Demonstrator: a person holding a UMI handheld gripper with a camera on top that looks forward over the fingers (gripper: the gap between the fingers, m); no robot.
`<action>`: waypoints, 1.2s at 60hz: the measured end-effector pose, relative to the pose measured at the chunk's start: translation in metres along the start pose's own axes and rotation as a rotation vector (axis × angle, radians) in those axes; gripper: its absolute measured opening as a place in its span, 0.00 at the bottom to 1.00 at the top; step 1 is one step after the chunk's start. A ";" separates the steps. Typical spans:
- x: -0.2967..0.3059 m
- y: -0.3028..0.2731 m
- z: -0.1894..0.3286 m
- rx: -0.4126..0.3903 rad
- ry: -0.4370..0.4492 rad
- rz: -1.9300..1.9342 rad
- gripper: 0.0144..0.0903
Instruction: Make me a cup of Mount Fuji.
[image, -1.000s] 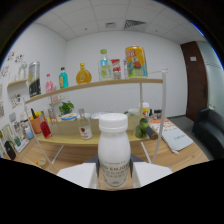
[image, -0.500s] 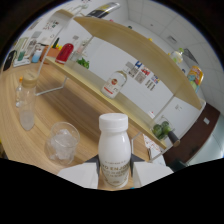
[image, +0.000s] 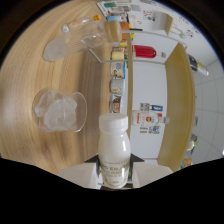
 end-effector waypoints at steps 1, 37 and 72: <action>0.001 0.000 0.001 -0.002 0.002 -0.020 0.44; 0.028 -0.016 -0.017 0.116 -0.001 0.253 0.44; -0.041 0.025 -0.006 0.092 -0.236 1.580 0.44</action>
